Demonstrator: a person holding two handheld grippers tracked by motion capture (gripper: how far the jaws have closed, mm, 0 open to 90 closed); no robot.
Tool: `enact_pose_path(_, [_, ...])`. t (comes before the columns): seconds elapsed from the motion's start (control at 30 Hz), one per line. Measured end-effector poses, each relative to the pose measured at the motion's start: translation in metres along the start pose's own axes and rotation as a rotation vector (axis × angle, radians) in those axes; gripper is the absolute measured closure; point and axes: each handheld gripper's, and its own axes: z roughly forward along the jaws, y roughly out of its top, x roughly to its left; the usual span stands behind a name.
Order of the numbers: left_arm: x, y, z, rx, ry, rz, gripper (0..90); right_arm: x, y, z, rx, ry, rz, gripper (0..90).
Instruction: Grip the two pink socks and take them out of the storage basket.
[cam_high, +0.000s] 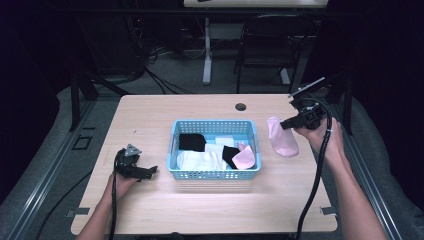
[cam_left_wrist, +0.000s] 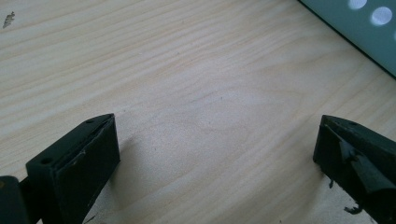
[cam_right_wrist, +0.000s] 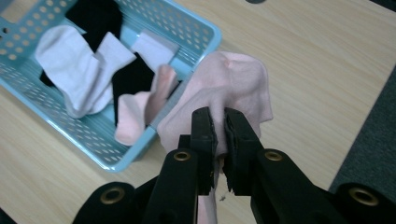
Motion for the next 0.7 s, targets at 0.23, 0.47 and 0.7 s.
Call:
enact_pose_path(0.23, [0.000, 0.000, 0.000, 0.001, 0.000, 0.001, 0.2, -0.027, -0.024, 0.006, 0.019, -0.016, 0.066, 83.4])
enact_pose_path(0.47, [0.000, 0.000, 0.000, 0.002, 0.000, 0.003, 0.2, -0.040, -0.041, 0.020, 0.045, -0.014, 0.106, 83.6])
enact_pose_path(0.7, [0.000, 0.000, 0.000, 0.002, -0.001, 0.003, 0.2, -0.041, -0.046, 0.035, 0.067, -0.055, 0.117, 84.1])
